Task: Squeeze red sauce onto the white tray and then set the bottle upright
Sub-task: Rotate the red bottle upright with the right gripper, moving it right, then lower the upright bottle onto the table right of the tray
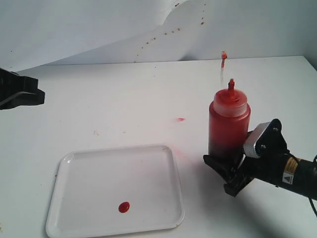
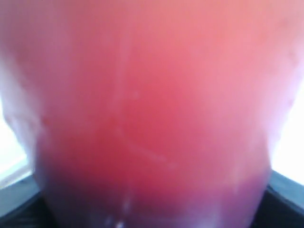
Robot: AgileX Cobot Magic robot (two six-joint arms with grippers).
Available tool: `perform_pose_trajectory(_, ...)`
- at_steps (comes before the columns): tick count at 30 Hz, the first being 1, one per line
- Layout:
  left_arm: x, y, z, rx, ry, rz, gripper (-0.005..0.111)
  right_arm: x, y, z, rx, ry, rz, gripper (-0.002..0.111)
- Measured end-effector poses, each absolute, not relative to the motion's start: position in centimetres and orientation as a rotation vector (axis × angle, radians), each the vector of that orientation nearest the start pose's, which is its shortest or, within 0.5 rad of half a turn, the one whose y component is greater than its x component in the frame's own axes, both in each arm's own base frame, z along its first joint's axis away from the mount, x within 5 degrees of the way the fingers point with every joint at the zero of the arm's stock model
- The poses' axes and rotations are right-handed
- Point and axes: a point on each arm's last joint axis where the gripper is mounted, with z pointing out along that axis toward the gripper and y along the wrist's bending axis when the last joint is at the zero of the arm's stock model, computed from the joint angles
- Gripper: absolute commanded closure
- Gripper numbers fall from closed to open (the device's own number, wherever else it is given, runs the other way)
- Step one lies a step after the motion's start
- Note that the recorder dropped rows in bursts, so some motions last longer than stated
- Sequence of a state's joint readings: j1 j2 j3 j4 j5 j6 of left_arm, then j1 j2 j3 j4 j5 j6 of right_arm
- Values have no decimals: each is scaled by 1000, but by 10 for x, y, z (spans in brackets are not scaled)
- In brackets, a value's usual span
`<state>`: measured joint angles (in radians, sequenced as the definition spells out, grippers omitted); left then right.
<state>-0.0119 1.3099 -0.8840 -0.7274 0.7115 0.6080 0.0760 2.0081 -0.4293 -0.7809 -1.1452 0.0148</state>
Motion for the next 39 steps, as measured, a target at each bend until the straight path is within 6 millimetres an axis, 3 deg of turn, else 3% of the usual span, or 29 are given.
perform_pose_trajectory(9,258,-43,279,215,2423,-562,107,238,68,66,-1007,1771,661,108)
perform_pose_trajectory(13,258,-43,279,215,2423,-562,107,236,67,53,-983,1821,685,108)
perform_pose_trajectory(22,259,-43,279,210,2417,-555,107,237,67,52,-956,1819,676,108)
perform_pose_trajectory(24,259,-42,279,210,2416,-554,107,237,67,52,-956,1819,676,103)
perform_pose_trajectory(27,259,-42,279,210,2416,-554,107,237,67,52,-956,1819,676,87)
perform_pose_trajectory(31,259,-42,279,210,2416,-554,107,238,67,52,-954,1820,674,55)
perform_pose_trajectory(34,259,-42,279,210,2416,-554,107,239,66,52,-940,1826,665,39)
perform_pose_trajectory(39,259,-42,279,210,2416,-554,107,240,66,53,-922,1811,666,27)
